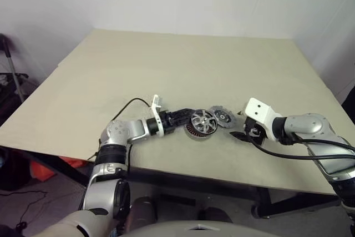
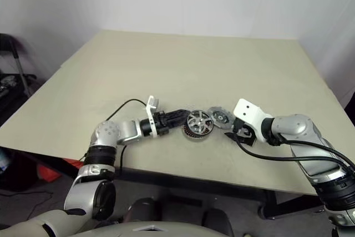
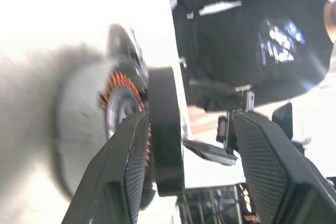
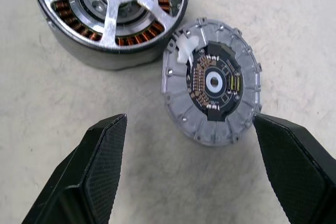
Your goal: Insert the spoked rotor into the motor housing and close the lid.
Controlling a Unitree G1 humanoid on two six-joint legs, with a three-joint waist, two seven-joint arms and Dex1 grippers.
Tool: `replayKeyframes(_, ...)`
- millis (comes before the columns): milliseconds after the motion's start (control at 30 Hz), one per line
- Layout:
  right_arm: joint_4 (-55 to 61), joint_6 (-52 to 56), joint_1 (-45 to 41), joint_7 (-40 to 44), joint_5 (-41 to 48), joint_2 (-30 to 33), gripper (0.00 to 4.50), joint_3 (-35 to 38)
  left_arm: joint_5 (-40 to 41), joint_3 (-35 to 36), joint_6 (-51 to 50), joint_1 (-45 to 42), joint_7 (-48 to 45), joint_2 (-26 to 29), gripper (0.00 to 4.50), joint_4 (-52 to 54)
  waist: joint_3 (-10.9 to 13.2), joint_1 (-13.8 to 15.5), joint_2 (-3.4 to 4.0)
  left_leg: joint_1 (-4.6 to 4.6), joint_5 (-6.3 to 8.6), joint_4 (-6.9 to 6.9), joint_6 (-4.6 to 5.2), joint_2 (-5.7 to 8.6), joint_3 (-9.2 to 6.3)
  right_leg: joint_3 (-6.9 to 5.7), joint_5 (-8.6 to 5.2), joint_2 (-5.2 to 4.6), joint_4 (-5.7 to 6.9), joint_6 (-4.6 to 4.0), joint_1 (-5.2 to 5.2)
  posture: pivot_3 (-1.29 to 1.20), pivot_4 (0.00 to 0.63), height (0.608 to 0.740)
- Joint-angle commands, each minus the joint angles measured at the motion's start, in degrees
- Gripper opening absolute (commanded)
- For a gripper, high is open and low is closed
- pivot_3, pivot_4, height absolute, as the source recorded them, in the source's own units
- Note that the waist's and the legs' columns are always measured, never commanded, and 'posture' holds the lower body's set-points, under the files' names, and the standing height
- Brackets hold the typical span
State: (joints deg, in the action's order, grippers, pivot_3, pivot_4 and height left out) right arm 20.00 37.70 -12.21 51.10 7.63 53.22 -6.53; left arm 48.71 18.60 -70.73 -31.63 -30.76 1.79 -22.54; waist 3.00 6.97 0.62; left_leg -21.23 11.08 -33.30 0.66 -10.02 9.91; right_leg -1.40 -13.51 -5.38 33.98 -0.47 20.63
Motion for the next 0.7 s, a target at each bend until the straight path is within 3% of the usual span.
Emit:
replayKeyframes(33, 1.05, -0.91, -2.53, -0.07, 0.86, -0.48, 3.95, 1.98, 1.68, 1.53, 0.82, 0.7, -0.03, 1.26, 2.67, 3.62, 0.0, 0.04, 0.0, 0.0, 0.0, 0.0, 0.0, -0.01, 0.0, 0.0, 0.0, 0.01, 0.0, 0.0, 0.0, 0.0, 0.0, 0.74)
replayKeyframes(367, 3.82, 1.17, -6.47, -0.82, 1.62, -5.12, 3.95, -2.0, 1.64, 2.29, 2.56, 4.34, 0.88, 2.71, 2.67, 5.98, 0.0, 0.11, 0.01, -0.02, -0.01, 0.0, -0.03, -0.03, 0.0, 0.0, 0.0, 0.03, 0.02, 0.0, 0.02, 0.0, 0.0, 0.74)
replayKeyframes(700, -7.09, -1.83, -13.78, -4.06, -3.29, -13.36, 3.95, -9.37, 1.08, 1.43, 4.53, 5.17, 2.17, 2.64, 2.67, 6.56, 0.01, -0.18, -0.02, -0.03, -0.12, -0.03, -0.21, -0.01, 0.05, 0.08, -0.08, 0.02, 0.52, -0.12, 0.29, 0.0, 0.0, 0.74)
